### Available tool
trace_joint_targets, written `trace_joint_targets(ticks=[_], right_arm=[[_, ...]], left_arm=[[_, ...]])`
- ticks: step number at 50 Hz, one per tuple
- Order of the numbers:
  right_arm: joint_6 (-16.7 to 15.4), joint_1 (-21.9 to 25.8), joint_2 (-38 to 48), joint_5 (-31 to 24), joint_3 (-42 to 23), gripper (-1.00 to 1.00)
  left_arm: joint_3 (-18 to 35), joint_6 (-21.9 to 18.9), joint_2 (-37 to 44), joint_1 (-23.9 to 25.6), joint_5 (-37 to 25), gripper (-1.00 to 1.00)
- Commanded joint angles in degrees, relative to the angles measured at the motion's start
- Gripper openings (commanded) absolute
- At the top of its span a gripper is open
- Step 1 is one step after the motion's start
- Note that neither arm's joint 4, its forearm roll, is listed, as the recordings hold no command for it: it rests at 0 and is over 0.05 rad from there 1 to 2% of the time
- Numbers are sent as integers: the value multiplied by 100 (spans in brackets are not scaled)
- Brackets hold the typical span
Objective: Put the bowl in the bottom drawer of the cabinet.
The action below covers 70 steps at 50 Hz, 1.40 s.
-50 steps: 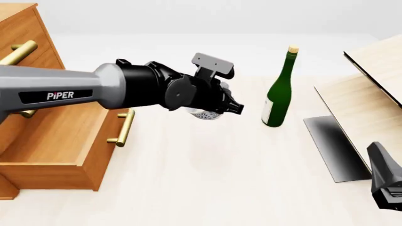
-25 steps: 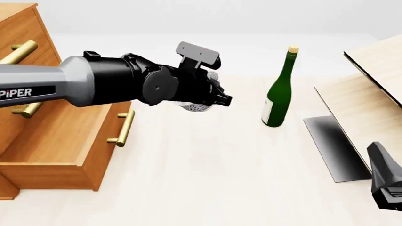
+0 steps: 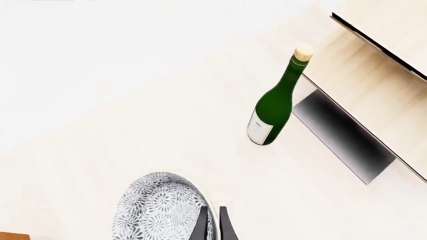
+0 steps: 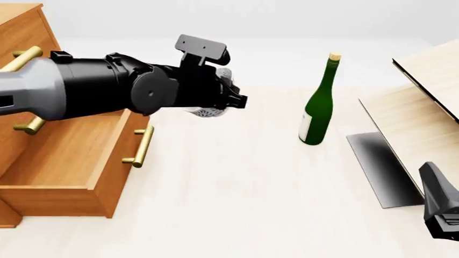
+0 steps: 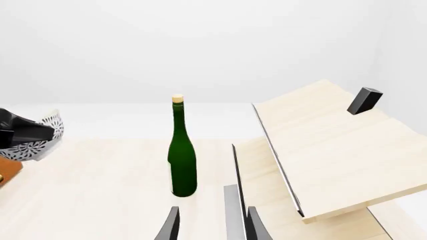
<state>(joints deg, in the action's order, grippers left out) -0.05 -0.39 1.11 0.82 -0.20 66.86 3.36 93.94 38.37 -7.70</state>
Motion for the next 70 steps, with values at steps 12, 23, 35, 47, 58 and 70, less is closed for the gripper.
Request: trace_joint_targets(ticks=[12,23,35,47,58,70], right_arm=[[-1,1,0,0,0,100],[0,0,-1,0,0,100],[0,0,0,0,0,100],[0,0,1,0,0,100],[-1,-1,1,0,0,100],[0,0,-1,0,0,100]], left_arm=[[1,36,-282,-371,-127,-100],[-22,106,-357,-661,-172,-100],[-36,134,-413,-1032,-292,-100],[-299,165,-654,-1308,-123,-100],[-520,246,-804,-1452,1,-100],[-727,344,-951,-1598,95,-100]])
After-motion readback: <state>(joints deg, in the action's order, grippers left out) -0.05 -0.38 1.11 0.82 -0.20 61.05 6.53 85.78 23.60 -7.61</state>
